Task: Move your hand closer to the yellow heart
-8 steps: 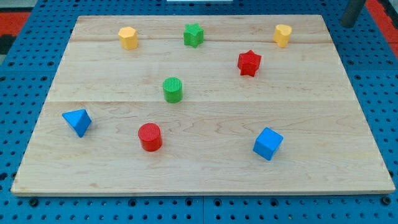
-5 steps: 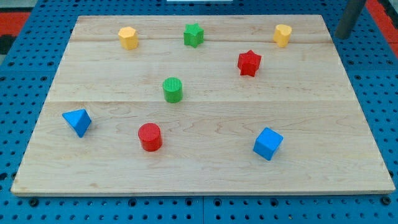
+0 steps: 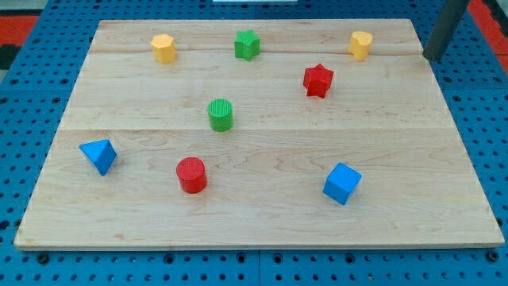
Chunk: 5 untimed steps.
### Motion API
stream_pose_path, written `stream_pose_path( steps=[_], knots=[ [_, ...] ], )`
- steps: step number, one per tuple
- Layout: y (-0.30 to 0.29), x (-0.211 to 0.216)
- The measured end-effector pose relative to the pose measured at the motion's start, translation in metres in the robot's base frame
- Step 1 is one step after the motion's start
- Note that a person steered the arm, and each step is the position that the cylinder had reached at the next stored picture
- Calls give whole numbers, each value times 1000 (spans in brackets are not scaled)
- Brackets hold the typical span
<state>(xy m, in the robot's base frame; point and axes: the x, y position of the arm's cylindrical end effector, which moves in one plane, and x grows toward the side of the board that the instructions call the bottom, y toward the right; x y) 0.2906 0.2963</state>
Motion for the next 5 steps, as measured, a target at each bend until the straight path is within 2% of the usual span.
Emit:
stream_pose_path(
  steps=[1, 3, 5],
  knots=[
    [4, 0],
    [-84, -10],
    [-90, 103]
  ],
)
